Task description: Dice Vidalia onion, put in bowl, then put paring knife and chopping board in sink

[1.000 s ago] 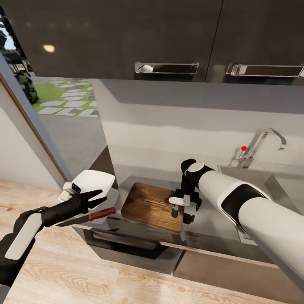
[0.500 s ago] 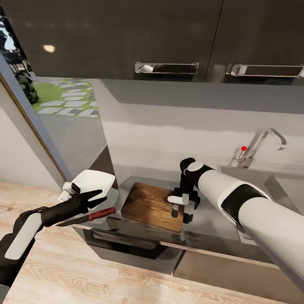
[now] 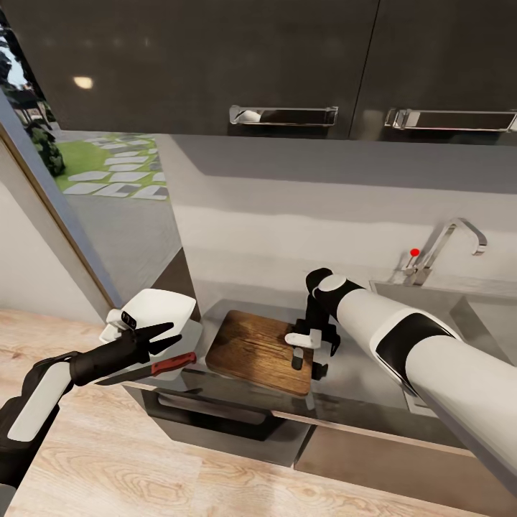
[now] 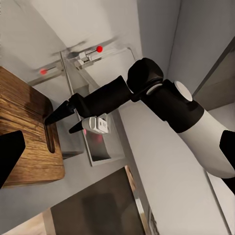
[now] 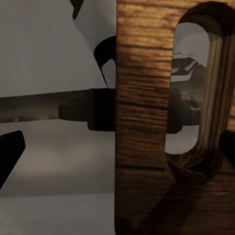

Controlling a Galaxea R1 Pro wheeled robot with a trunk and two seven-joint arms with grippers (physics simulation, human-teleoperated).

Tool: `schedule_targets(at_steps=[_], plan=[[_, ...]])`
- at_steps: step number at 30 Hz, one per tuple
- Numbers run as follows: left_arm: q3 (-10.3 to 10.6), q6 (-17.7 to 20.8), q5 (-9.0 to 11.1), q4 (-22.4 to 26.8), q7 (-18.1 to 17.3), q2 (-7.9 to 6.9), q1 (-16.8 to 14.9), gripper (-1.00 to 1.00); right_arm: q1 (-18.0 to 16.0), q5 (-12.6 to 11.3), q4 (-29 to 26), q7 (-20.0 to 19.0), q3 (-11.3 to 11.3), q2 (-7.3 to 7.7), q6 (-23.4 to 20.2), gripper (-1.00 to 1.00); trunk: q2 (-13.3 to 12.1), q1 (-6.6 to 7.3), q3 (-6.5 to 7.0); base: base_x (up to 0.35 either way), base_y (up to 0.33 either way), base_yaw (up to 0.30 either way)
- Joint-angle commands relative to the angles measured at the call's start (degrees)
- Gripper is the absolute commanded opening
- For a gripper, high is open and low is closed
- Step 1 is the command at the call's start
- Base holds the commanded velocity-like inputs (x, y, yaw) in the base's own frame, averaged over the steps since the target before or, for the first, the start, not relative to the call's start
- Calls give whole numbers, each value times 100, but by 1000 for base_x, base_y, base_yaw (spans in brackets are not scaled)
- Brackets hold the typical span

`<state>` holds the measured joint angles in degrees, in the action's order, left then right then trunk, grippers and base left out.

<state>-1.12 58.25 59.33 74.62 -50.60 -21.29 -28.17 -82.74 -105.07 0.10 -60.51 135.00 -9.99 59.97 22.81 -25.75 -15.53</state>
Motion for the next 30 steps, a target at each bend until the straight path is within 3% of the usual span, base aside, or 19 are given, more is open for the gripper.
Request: schedule_targets(at_steps=[1, 30], plan=[[-2, 20, -9, 0, -20, -3, -5, 100, -5, -49, 2, -56, 0, -1, 3, 100, 11, -3, -11, 0, 0, 0], [-2, 11, -9, 9, -29, 11, -5, 100, -5, -56, 61, -87, 0, -1, 3, 100, 11, -3, 1, 0, 0, 0]])
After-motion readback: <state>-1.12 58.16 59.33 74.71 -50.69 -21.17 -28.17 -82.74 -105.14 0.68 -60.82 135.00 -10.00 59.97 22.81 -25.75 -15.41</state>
